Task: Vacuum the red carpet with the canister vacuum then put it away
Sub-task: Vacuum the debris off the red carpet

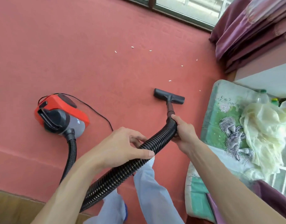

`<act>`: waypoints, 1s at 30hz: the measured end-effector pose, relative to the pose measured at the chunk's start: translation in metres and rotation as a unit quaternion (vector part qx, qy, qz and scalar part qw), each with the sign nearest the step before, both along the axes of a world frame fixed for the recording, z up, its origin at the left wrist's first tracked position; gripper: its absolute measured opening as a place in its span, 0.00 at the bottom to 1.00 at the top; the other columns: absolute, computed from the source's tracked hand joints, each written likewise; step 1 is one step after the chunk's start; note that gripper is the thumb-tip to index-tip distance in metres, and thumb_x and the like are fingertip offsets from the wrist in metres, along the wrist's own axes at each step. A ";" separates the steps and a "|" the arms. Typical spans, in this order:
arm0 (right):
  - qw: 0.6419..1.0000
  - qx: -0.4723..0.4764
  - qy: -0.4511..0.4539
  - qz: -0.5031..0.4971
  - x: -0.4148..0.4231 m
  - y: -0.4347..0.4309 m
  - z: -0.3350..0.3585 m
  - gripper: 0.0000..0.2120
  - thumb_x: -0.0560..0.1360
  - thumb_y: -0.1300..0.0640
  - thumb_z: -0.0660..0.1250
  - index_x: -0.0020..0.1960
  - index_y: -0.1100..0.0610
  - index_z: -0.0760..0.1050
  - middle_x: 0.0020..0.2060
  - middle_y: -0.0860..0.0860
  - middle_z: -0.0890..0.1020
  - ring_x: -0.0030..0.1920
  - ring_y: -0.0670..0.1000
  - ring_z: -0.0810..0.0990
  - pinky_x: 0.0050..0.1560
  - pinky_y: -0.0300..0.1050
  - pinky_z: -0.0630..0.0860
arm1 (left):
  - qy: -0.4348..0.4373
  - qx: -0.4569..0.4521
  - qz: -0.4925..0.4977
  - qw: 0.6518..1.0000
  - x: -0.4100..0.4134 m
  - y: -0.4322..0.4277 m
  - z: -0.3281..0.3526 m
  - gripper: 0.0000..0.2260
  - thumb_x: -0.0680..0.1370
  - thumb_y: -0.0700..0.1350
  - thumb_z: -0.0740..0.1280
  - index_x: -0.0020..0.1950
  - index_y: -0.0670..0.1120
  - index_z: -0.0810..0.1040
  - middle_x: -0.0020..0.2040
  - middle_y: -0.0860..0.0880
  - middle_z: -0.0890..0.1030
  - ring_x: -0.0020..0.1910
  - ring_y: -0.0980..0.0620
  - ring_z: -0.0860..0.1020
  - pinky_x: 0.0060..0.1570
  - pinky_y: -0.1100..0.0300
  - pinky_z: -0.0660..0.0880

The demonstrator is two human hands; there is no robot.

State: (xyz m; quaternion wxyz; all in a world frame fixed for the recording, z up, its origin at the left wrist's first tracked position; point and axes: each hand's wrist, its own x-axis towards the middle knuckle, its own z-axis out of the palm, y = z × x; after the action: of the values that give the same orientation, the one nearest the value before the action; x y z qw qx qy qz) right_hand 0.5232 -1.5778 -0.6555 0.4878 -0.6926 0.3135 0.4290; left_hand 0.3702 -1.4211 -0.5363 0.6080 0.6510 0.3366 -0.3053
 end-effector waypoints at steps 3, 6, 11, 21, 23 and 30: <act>1.000 -0.003 -0.011 0.005 0.017 0.017 -0.003 0.16 0.75 0.53 0.70 0.56 0.64 0.76 0.37 0.55 0.78 0.30 0.50 0.75 0.25 0.37 0.71 | -0.004 -0.004 0.029 1.000 0.016 0.005 -0.003 0.08 0.72 0.51 0.77 0.51 0.57 0.85 0.44 0.55 0.86 0.38 0.60 0.82 0.43 0.67 0.77; 1.000 -0.012 -0.021 0.017 0.036 0.035 -0.008 0.20 0.74 0.51 0.70 0.58 0.66 0.76 0.38 0.55 0.78 0.31 0.50 0.76 0.27 0.38 0.72 | 0.001 -0.005 0.059 0.998 0.031 0.009 -0.008 0.08 0.72 0.50 0.77 0.50 0.56 0.85 0.44 0.54 0.86 0.42 0.52 0.85 0.44 0.61 0.80; 0.999 -0.026 -0.027 0.025 0.060 0.055 -0.017 0.14 0.75 0.51 0.70 0.51 0.63 0.77 0.38 0.55 0.78 0.31 0.50 0.76 0.28 0.38 0.72 | 0.024 -0.009 0.054 0.998 0.057 0.023 -0.017 0.09 0.72 0.53 0.76 0.52 0.58 0.84 0.44 0.57 0.85 0.43 0.55 0.85 0.48 0.58 0.79; 0.998 -0.059 -0.034 -0.006 0.138 0.115 -0.031 0.21 0.74 0.49 0.70 0.58 0.65 0.77 0.41 0.55 0.81 0.35 0.52 0.78 0.34 0.41 0.75 | 0.009 -0.036 0.043 0.998 0.141 0.092 -0.037 0.07 0.73 0.48 0.76 0.51 0.53 0.84 0.42 0.52 0.86 0.34 0.58 0.82 0.33 0.67 0.76; 0.997 -0.055 -0.038 -0.026 0.153 0.131 -0.031 0.21 0.74 0.49 0.70 0.58 0.65 0.76 0.41 0.56 0.80 0.34 0.52 0.78 0.34 0.41 0.75 | 0.000 -0.031 0.040 0.999 0.157 0.108 -0.041 0.07 0.73 0.48 0.76 0.51 0.53 0.84 0.43 0.51 0.86 0.35 0.59 0.82 0.33 0.68 0.76; 0.996 -0.056 -0.039 -0.058 0.192 0.167 -0.043 0.21 0.74 0.50 0.70 0.60 0.64 0.75 0.43 0.56 0.81 0.35 0.52 0.79 0.32 0.41 0.75 | 0.001 -0.005 0.039 0.999 0.197 0.137 -0.060 0.07 0.72 0.48 0.76 0.50 0.54 0.84 0.42 0.52 0.85 0.31 0.60 0.80 0.30 0.68 0.71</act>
State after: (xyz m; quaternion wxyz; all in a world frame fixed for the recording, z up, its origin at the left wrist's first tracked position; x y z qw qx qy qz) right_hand 0.7151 -1.4112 -0.6988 0.4841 -0.7159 0.3570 0.3544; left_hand 0.5668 -1.2845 -0.5962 0.6224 0.6337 0.3612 -0.2839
